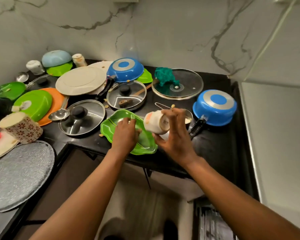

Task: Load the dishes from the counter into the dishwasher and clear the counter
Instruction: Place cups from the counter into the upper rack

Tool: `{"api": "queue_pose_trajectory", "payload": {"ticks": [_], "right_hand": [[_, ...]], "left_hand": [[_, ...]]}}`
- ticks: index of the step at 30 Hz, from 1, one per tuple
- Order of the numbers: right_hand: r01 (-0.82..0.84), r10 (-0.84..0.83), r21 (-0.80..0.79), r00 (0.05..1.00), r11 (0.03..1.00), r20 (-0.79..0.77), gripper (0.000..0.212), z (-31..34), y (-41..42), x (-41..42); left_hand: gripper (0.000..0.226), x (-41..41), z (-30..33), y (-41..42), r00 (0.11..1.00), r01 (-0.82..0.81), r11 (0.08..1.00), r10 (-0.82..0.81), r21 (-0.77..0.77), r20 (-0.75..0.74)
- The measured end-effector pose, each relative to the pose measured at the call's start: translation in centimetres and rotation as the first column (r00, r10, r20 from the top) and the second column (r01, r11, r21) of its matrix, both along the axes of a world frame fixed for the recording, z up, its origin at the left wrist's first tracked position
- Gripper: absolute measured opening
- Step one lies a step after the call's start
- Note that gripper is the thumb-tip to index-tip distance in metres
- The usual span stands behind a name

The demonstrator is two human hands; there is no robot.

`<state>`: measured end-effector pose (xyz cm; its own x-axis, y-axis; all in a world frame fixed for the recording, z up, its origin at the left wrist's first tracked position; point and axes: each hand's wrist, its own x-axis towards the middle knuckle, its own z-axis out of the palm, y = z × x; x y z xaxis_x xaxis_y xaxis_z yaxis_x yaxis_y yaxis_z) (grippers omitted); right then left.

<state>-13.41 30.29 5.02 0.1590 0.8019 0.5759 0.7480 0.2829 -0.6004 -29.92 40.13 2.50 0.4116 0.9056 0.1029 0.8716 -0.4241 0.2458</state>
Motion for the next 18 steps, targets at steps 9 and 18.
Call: {"api": "queue_pose_trajectory", "payload": {"ticks": [9,18], "right_hand": [[0.344,-0.347,-0.048,0.937,0.938,-0.05,0.075,-5.3,-21.6,-5.5],[0.587,-0.625,-0.362,0.781,0.724,0.015,0.074,-11.6,-42.0,-5.2]], "left_hand": [[0.011,0.1,-1.0,-15.5,0.918,0.253,0.927,-0.32,0.277,0.234],[0.034,3.2,-7.8,-30.1,0.645,0.763,0.642,-0.764,-0.074,0.024]]}}
